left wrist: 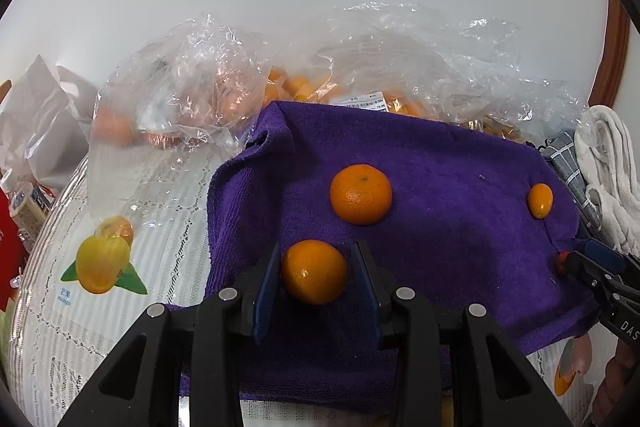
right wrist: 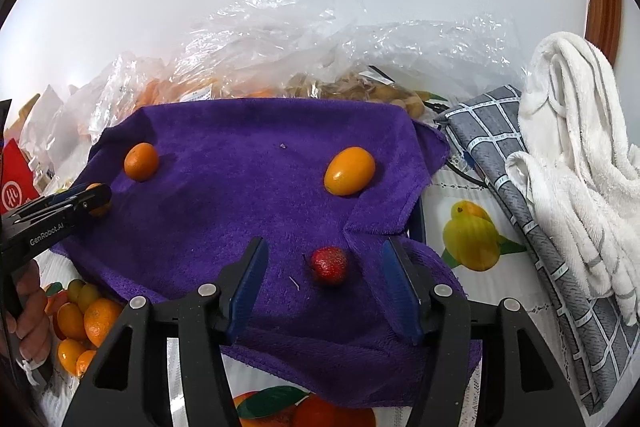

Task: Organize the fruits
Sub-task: 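Open the right gripper to release the strawberry while the left gripper releases the orange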

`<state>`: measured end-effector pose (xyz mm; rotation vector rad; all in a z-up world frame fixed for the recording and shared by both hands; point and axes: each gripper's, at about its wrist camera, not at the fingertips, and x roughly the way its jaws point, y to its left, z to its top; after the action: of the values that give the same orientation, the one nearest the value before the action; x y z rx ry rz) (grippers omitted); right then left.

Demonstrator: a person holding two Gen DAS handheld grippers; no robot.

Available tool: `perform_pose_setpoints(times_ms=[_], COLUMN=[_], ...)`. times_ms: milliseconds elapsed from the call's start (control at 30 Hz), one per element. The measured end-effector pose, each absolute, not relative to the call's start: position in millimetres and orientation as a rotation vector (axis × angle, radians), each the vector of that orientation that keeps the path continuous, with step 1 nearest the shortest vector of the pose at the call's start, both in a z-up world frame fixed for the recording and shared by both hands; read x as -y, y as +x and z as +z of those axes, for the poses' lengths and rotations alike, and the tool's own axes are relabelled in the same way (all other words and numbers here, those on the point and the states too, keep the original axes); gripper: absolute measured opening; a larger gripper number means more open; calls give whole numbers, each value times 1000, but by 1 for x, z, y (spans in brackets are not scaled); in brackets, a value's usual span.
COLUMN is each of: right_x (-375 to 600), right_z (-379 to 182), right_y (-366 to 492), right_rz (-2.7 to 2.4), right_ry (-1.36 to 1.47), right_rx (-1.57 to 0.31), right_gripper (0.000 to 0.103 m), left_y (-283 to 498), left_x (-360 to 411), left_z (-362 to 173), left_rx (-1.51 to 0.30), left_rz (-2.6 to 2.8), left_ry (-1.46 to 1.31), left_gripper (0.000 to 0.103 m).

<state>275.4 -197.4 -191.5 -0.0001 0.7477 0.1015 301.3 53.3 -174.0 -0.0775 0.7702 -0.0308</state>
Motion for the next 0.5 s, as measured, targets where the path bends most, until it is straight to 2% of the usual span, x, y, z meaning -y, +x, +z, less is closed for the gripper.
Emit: perform_pose_setpoints(times_ms=[233,500], right_x=[196,194], right_z=[-189,-183], right_y=[271,264], right_rz=[110,97], right_ry=[-3,-22], right_rx=[-731,-698], right_gripper=[59,59], left_y=[297,293], left_x=[-54,-58], left_z=[-169,-163], left_rx=[-736,-690], left_rz=[-43,-45], left_ry=[-101,-124], left_gripper=[50,53])
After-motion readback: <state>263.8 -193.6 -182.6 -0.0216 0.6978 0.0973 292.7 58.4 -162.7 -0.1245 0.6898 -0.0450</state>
